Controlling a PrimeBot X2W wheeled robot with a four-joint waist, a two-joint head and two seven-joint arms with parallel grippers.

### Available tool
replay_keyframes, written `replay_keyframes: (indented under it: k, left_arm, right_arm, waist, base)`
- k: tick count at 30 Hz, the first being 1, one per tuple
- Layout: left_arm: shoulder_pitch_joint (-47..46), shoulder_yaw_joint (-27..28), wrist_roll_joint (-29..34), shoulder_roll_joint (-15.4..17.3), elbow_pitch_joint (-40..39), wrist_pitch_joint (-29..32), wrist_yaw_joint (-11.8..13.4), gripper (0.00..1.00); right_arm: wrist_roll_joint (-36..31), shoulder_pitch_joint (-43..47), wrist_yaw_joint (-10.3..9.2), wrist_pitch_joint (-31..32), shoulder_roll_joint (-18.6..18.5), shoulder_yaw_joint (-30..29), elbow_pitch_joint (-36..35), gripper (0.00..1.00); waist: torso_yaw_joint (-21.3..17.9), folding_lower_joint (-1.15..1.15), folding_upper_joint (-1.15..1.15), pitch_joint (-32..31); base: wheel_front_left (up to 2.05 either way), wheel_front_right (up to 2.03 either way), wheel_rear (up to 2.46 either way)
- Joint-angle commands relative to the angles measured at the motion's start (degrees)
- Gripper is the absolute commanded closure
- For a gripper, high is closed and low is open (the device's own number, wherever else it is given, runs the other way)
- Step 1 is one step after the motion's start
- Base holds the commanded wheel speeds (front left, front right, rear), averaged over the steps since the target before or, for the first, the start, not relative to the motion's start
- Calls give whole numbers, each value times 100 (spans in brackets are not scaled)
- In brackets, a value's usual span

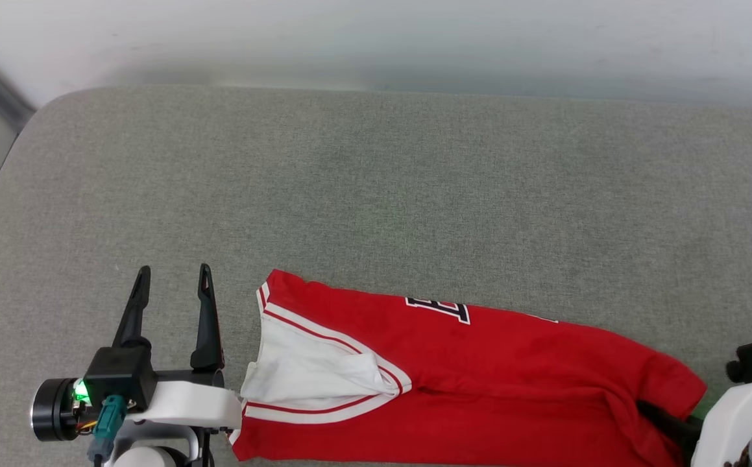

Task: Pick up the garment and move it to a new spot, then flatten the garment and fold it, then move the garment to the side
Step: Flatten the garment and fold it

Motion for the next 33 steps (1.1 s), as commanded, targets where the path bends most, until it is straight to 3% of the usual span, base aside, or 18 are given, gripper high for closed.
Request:
replay_keyframes:
  k: [1, 11, 22, 27, 33]
  left_arm:
    - [73, 71, 79, -68, -19, -28, -40, 0]
    - [360, 683, 770, -635, -48, -28, -477, 0]
    - [566, 979, 1147, -840, 18, -28, -793, 0]
    - [657, 1048, 1196, -907, 73, -28, -886, 0]
    - [687, 1074, 1261, -971, 110, -28, -987, 0]
  right_arm:
    - [57, 77, 0, 27, 97, 146, 89, 100]
    - [278, 2, -5, -220, -312, 29, 98, 100]
    - [324, 165, -2, -38, -1006, -456, 164, 100]
    - [551, 255, -1, 389, -1068, -497, -461, 100]
    - [931, 151, -1, 1057, -821, -224, -1655, 100]
  waist:
    - [2, 0, 0, -8]
    - [-25, 0, 0, -180]
    - [-103, 0, 0, -436]
    - [-126, 0, 0, -552]
    - [-90, 0, 0, -578]
  base:
    - [0, 0, 0]
    - [0, 0, 0]
    - [0, 0, 0]
    - [0, 0, 0]
    - [0, 0, 0]
